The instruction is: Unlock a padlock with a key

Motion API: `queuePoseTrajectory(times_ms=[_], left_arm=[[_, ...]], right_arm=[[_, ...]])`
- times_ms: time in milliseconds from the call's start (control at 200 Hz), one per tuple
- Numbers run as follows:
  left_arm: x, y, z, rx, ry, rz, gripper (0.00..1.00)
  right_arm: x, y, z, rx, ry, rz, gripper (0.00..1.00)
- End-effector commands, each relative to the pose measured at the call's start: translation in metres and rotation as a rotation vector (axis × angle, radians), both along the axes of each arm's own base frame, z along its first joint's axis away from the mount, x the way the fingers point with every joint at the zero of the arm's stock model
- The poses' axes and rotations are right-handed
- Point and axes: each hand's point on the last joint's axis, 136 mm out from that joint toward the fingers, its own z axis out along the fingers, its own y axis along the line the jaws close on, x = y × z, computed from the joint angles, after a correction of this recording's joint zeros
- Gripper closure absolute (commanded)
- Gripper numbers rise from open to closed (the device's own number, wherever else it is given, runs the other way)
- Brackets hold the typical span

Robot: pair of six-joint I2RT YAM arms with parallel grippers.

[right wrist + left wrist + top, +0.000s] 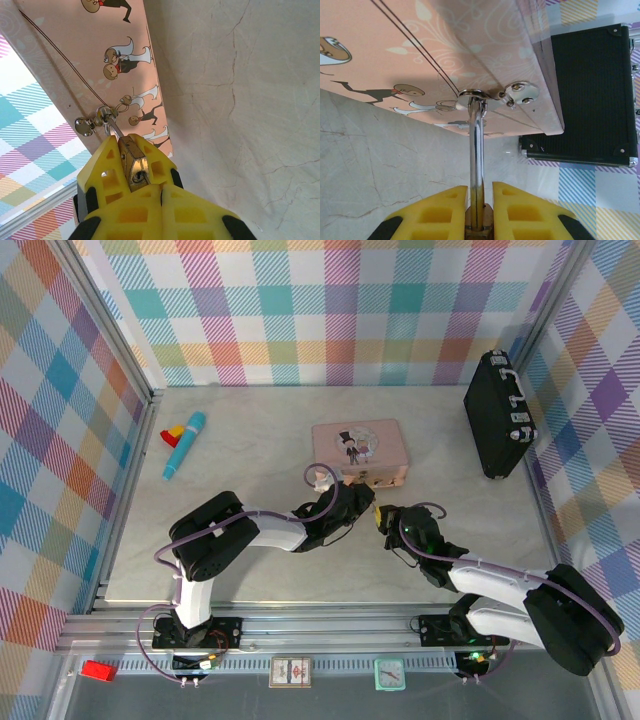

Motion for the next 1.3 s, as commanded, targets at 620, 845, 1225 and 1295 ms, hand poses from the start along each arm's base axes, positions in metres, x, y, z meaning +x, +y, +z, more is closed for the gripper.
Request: queuePoseTrajectory(times_ms=[620,845,1225,1295], left_arm=[[0.000,-0.025,0.056,-0.158,-0.125,-0.034,1.00],[0.000,-0.025,0.059,-0.163,-0.132,-0.033,1.00],[-0.001,-0.023,0.058,-0.156,-0.135,-0.028,1.00],[0.000,-0.023,0.059,-0.156,-0.136,-0.026,1.00]], right_arm=[[-0.001,-0.006,-0.001,0.003,0.001,-0.036,1.00],[-0.001,-0.006,-0.006,-0.004,0.019,-0.038,1.00],[-0.003,-0.009,-0.007,-0.010,0.029,-0.050,1.00],[-0.003,-0.011,-0.008,-0.014,0.035,-0.055,1.00]])
